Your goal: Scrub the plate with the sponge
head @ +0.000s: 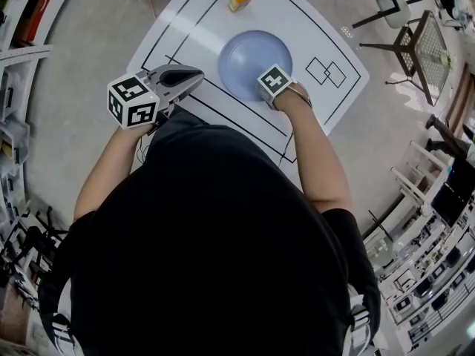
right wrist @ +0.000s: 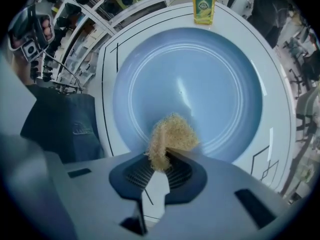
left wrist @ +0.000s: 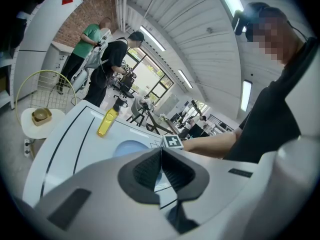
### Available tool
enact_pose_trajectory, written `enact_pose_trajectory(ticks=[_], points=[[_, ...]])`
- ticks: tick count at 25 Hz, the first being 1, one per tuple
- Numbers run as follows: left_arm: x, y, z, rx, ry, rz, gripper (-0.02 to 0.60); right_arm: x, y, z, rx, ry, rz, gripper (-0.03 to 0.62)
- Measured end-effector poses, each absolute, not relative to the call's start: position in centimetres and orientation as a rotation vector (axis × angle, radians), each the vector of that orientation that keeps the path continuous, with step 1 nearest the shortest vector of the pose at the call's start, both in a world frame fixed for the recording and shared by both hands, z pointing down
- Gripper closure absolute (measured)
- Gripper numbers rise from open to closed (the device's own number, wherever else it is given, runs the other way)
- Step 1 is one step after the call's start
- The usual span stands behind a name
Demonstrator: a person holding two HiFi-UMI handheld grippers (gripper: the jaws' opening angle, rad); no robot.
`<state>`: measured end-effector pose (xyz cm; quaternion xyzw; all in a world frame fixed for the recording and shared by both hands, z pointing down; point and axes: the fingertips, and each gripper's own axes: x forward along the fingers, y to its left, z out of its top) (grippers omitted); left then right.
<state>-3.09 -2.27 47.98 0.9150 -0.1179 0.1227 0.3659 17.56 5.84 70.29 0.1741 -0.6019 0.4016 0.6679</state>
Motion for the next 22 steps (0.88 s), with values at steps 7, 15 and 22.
enact_pose_trajectory(ticks=[7, 15, 22], points=[[-3.3, -2.5, 48.0, 2.354, -0.310, 0.316, 0.572, 14.9, 6.9, 70.3, 0.333, -1.411, 1.031, 0.549], [-3.8, -2.5, 48.3, 2.346, -0.321, 0.322, 0.572, 12.6, 6.9, 70.2, 0.288, -1.457, 1.119, 0.549], [-4.3, -2.6, 48.5, 2.339, -0.324, 0.327, 0.572, 9.9, 6.5, 69.8, 0.270, -1.523, 1.229, 0.549]])
